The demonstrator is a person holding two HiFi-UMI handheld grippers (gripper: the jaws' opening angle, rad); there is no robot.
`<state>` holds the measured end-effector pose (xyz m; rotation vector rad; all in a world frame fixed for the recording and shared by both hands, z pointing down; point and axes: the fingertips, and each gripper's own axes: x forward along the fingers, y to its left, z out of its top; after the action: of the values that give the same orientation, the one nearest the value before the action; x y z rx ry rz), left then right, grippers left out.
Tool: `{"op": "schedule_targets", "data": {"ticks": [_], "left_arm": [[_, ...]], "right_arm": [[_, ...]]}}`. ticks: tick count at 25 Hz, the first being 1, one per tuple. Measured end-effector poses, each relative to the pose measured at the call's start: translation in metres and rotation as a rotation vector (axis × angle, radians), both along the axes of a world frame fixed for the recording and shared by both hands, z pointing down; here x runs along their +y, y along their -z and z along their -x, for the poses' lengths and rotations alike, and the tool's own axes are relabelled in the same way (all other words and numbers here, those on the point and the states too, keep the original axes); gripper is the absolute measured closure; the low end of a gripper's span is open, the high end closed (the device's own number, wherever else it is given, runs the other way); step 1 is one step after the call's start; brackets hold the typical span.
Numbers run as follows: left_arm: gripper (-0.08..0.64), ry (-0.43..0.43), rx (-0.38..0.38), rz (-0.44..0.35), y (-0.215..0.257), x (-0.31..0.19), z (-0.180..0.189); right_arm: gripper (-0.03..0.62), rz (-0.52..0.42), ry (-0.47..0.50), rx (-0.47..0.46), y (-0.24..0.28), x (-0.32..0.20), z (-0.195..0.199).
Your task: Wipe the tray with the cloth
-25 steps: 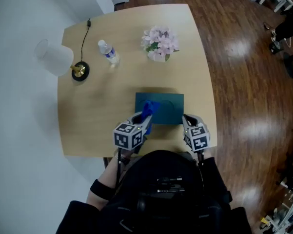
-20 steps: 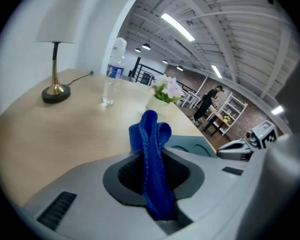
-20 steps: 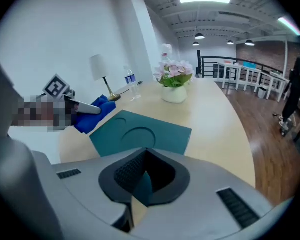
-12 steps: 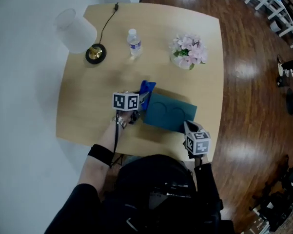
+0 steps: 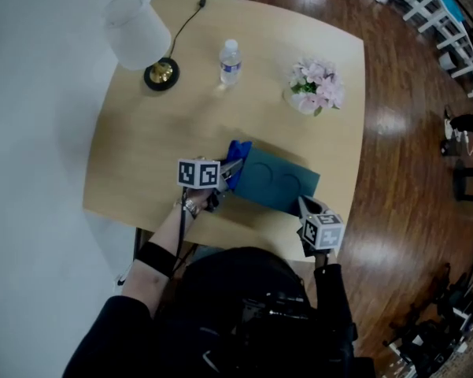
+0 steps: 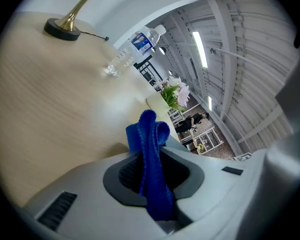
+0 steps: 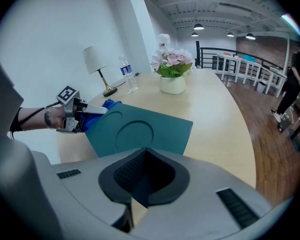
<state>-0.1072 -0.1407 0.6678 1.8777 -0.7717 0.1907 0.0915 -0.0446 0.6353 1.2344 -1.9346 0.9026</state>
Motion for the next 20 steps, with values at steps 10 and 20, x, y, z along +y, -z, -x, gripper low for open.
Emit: {"op": "schedule_targets", "data": {"ticks": [10,20], "left_arm": [[0.486,-0.058,-0.051,0.028,-0.005,0.100,0.018],[0.486,0.033,-0.120,-0.079,0.020,0.050,0.047]], "right_arm": [[0.583,-0.012,0.004,0.000,-0.001,-0.002,-0.002],[0.583,-0.025,0.016,-0.003,-0.002,-0.002,-0.001]]}}
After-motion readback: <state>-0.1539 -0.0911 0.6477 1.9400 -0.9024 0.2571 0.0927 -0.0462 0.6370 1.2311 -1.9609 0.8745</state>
